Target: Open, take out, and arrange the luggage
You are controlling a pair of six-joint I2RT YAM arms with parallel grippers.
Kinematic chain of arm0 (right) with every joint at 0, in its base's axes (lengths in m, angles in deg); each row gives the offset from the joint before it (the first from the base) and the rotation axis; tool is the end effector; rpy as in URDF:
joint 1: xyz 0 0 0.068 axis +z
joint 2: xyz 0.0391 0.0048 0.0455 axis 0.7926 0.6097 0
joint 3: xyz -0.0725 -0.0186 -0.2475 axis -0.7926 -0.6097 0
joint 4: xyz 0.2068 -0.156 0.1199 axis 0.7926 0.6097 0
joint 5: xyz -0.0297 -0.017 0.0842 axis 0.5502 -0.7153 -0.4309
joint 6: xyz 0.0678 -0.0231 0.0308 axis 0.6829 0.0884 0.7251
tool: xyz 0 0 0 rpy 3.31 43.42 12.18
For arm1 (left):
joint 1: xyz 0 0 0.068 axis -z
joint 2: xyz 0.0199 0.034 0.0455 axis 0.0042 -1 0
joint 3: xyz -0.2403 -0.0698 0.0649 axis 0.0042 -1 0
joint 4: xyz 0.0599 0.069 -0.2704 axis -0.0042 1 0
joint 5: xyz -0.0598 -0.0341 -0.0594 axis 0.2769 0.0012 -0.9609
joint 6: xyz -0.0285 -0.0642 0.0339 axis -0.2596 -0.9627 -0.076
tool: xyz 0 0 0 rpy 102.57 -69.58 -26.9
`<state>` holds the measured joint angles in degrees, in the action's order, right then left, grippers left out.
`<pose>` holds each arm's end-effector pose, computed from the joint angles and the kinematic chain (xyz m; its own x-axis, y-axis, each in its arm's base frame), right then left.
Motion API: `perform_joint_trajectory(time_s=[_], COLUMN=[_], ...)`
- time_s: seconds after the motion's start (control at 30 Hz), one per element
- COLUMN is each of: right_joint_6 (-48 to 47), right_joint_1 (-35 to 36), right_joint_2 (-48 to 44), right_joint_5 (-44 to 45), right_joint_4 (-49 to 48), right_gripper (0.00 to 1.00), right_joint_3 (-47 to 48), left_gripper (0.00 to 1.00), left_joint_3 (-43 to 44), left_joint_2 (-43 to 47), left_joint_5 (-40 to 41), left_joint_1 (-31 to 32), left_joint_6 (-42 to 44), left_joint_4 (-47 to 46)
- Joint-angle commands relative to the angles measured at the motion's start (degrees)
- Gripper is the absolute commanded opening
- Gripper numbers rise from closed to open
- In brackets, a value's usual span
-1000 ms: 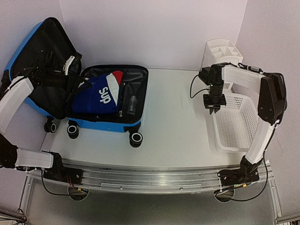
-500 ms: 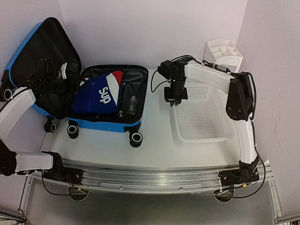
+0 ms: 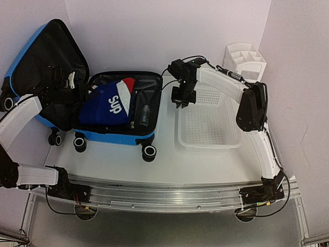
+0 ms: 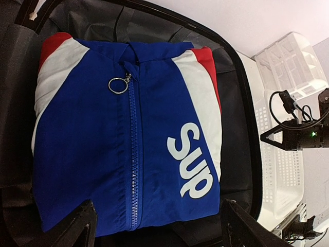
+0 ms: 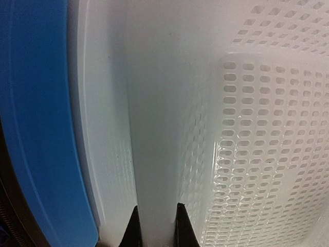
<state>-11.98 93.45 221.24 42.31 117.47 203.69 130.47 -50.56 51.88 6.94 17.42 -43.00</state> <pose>0.4014 0.3403 0.1869 -0.9485 0.0703 -0.3090 0.0223 0.9875 0.1563 0.2915 -0.0596 0.2633 -0.7409 -0.2017 -0.6407 0.1700 0.8665 -0.4693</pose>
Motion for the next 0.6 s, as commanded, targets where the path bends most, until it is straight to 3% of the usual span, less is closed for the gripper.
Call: perform_joint_trajectory(time_s=[0.0,0.13,0.33,0.43,0.57], right_joint_6=[2.9,4.8,3.7,2.2,-1.7], right_joint_1=[0.0,0.3,0.3,0.3,1.9], right_joint_2=[2.3,1.7,-0.2,-3.9,-7.7], right_joint_5=[-3.4,-3.6,1.3,7.1,11.6], right_joint_4=[-8.6,-10.9,-12.0,-12.1,-15.2], right_gripper=[0.03,0.1,0.38,0.55,0.66], right_joint_3=[1.7,1.5,3.3,1.4,1.2], left_gripper=[0.82,0.82,0.83,0.84,0.85], left_joint_3=[1.4,1.4,1.6,2.2,5.0], left_joint_2=[-0.2,-0.4,-1.2,-3.4,-8.2], left_joint_5=[1.2,1.1,1.6,-2.7,-4.3], left_joint_1=[-0.1,-0.1,-0.6,-3.8,-6.4], left_joint_6=[-0.1,-0.2,-0.1,-0.2,0.7], left_joint_4=[-1.0,-1.1,-0.3,-0.6,1.8])
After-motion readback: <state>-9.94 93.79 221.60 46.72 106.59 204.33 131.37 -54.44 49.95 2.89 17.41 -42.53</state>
